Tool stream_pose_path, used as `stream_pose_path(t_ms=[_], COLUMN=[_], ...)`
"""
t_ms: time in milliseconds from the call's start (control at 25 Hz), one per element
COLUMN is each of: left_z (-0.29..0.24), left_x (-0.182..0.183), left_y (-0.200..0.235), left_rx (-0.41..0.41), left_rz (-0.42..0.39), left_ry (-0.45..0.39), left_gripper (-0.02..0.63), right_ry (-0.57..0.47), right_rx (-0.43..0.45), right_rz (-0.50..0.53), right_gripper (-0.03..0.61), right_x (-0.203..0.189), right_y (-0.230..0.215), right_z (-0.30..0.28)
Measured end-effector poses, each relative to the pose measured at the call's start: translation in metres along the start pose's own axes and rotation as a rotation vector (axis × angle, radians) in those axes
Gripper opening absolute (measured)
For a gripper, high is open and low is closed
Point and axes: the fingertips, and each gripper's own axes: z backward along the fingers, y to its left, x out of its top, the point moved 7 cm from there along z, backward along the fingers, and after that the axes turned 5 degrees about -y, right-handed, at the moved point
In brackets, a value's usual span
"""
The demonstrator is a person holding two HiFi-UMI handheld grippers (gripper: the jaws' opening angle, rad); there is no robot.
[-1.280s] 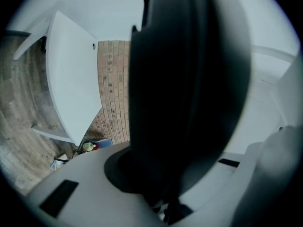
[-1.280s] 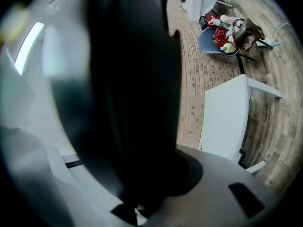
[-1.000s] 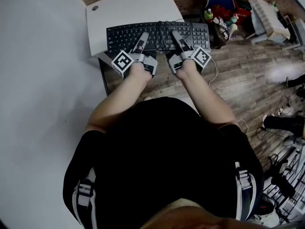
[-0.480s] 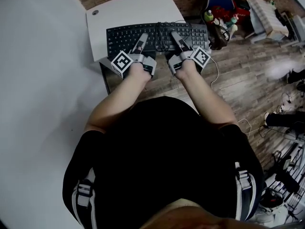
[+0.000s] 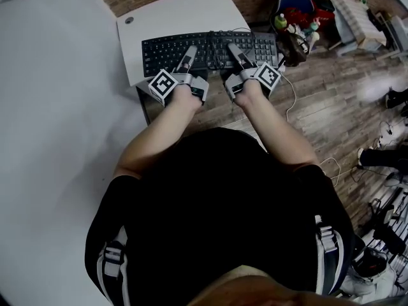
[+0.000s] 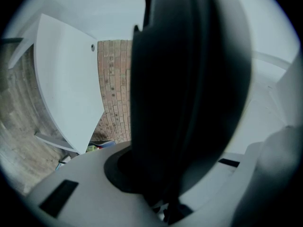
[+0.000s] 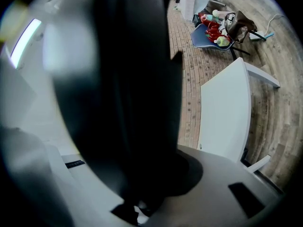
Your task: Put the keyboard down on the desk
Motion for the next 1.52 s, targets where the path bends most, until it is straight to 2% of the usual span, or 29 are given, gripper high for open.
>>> stream_pose_path(t_ms=[160, 360, 640, 720, 840, 1040, 1520], left_z=[-0.007, 0.009, 0.017, 0.014, 0.015, 0.018, -0.012], left_x=[0.009, 0.016, 0.023, 0.023, 0.021, 0.02, 0.018], left_y=[0.007, 0.004, 0.006, 0.006, 0.013, 0.024, 0.023], left_rx=[-0.013, 0.024, -0.002, -0.023, 0.01, 0.012, -0.011], left_rz=[0.025, 0.019, 0.041, 0.047, 0.022, 0.025, 0.004], left_ry=[0.001, -0.007, -0.017, -0.021, -0.02, -0.026, -0.02], left_gripper=[0.08, 0.08, 0.08, 0.08, 0.08, 0.08, 0.08], right_ry=[-0.001, 0.01, 0.023, 0.024, 0.023, 0.031, 0.027], right_rx=[-0.005, -0.019, -0.016, -0.016, -0.012, -0.014, -0.005], right_rz=[-0.001, 0.004, 0.015, 0.016, 0.01, 0.011, 0.005], right_gripper=[0.124, 0.124, 0.124, 0.124, 0.124, 0.124, 0.124], right_x=[-0.001, -0.015, -0.027, -0.025, -0.022, -0.022, 0.0], right_y=[-0.007, 0.001, -0.005, -0.008, -0.011, -0.025, -0.027], right_z=[-0.012, -0.009, -0.011, -0.012, -0.01, -0.009, -0.026])
